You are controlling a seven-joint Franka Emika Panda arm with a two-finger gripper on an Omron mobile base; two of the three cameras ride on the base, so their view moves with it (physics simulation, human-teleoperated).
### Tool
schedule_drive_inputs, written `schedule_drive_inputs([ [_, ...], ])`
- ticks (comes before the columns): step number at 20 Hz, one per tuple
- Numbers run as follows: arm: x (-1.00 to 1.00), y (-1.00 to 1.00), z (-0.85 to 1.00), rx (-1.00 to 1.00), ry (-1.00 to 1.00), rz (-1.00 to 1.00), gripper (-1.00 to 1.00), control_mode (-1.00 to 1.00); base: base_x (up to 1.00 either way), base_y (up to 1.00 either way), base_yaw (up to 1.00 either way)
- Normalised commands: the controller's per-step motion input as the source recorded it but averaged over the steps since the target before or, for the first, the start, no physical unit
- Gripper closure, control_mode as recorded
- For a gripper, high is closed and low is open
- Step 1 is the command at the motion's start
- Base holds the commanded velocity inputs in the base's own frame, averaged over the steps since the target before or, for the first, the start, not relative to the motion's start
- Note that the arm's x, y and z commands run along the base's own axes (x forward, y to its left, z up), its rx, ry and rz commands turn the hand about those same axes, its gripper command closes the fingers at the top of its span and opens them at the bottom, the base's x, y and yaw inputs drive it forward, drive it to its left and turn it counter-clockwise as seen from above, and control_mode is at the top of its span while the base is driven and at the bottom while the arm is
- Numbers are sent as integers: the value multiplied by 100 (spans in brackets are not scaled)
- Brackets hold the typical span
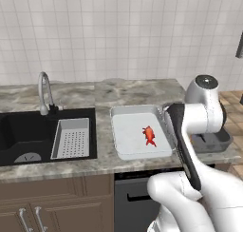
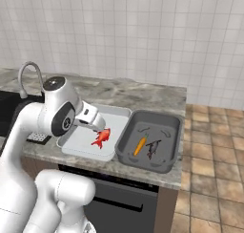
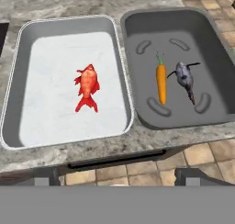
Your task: Place one carrot and one fish in each tupperware on the nearby counter, to pack two identical lunches.
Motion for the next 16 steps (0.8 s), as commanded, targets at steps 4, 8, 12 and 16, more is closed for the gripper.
schedule_drive_inputs([
  [4, -88, 10, 71, 0, 0, 17, -100, -100, 0, 0, 0],
  [8, -79, 26, 34, 0, -3, 21, -100, -100, 0, 0, 0],
  [12, -52, 4, 17, 0, 5, 13, -100, -100, 0, 0, 0],
  [16, 0, 0, 0, 0, 0, 0, -100, 100, -94, -70, -14],
])
